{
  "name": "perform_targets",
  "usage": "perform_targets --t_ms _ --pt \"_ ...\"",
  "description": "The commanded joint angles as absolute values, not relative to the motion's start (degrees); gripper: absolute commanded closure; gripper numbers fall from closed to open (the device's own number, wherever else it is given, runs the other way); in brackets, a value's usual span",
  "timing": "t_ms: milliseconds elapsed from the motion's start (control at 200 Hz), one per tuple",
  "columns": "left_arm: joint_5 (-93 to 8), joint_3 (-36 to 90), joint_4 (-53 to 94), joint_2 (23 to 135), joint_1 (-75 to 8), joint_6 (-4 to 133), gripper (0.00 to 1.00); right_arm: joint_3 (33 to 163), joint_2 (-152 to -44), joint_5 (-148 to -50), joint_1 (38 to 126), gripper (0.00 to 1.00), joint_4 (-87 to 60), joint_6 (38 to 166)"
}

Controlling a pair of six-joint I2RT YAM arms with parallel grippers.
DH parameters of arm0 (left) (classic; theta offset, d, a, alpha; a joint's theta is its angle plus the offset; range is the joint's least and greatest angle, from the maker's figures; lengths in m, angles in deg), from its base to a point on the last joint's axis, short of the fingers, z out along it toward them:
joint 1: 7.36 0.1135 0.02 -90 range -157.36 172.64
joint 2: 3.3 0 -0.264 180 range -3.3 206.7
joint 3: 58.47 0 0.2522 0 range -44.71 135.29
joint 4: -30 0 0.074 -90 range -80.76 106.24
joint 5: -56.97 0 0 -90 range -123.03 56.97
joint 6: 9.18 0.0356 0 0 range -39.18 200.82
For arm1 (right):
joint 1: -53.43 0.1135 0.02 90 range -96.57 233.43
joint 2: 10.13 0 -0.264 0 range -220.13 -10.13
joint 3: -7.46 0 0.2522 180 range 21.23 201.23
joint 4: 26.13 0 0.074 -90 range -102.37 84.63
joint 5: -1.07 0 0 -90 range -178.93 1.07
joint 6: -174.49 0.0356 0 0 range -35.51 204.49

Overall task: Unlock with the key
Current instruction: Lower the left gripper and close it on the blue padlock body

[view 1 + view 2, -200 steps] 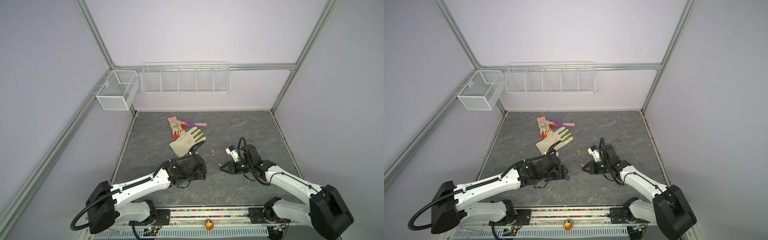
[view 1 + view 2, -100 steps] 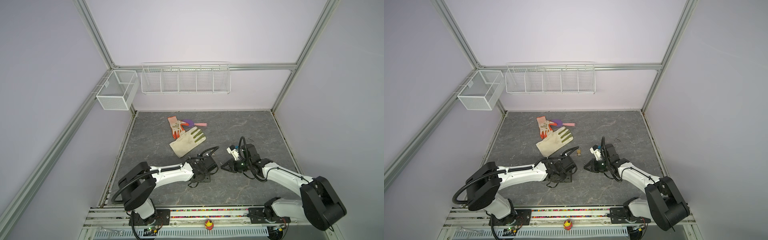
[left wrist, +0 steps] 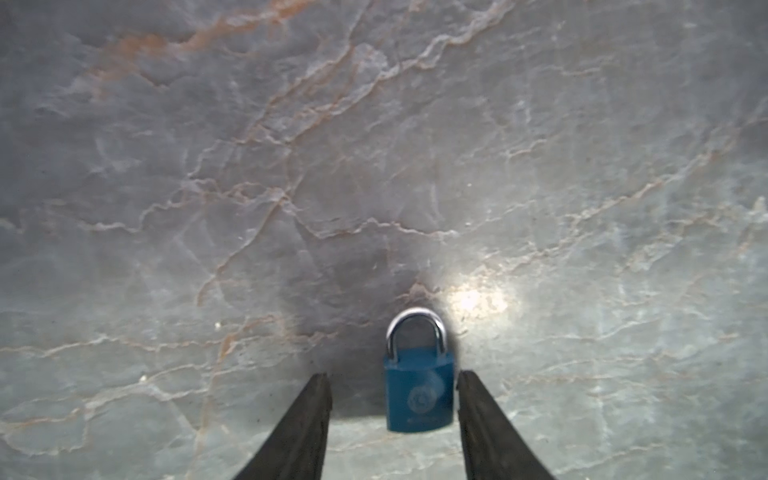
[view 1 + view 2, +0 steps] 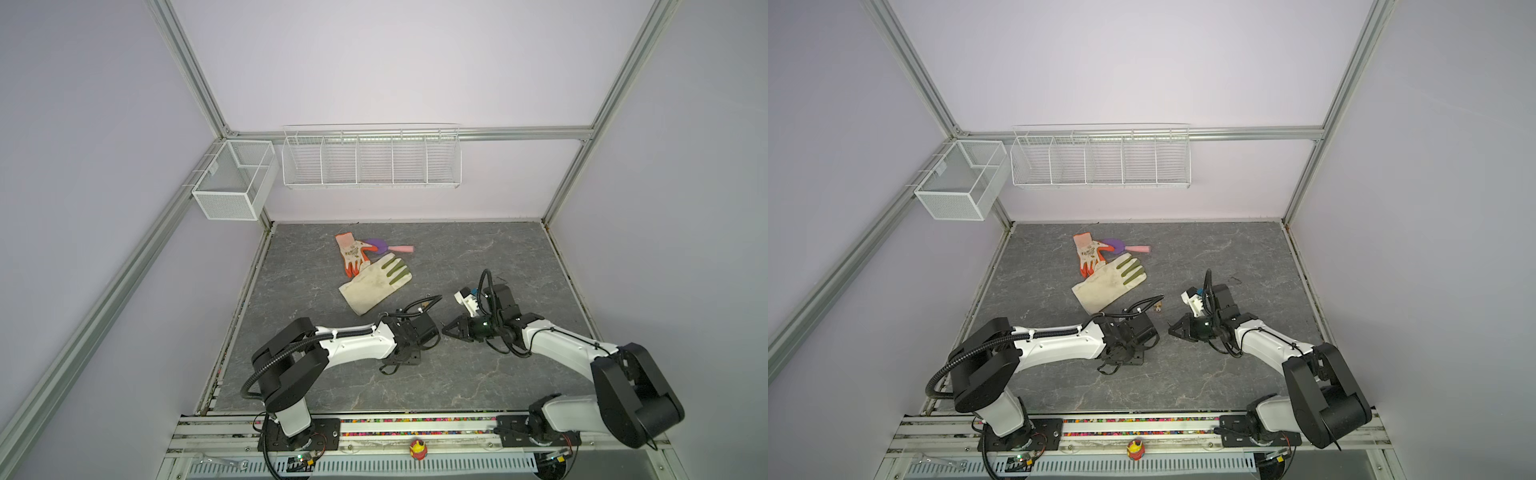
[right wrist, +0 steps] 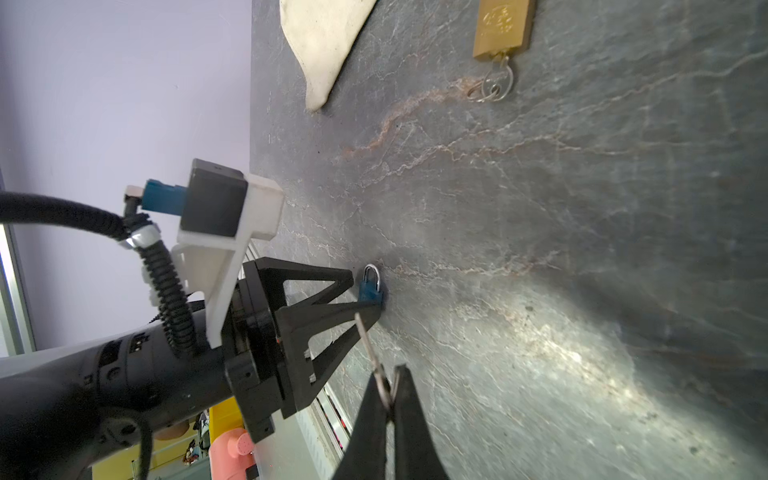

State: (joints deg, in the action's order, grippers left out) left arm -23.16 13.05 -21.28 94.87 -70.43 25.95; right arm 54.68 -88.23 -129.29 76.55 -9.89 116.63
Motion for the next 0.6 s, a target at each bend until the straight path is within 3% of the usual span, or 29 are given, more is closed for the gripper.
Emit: perform_targets --t_ms 0,595 --pt "-20.6 14.2 -24.8 95.9 -70.7 25.3 0.51 55.8 -88.9 -130.6 76.3 0.93 -10.9 116.0" --pt "-20.2 15.8 -28.7 99.0 -71.1 25.1 0.60 56.1 -89.1 -130.3 76.3 0.93 -10.8 116.1"
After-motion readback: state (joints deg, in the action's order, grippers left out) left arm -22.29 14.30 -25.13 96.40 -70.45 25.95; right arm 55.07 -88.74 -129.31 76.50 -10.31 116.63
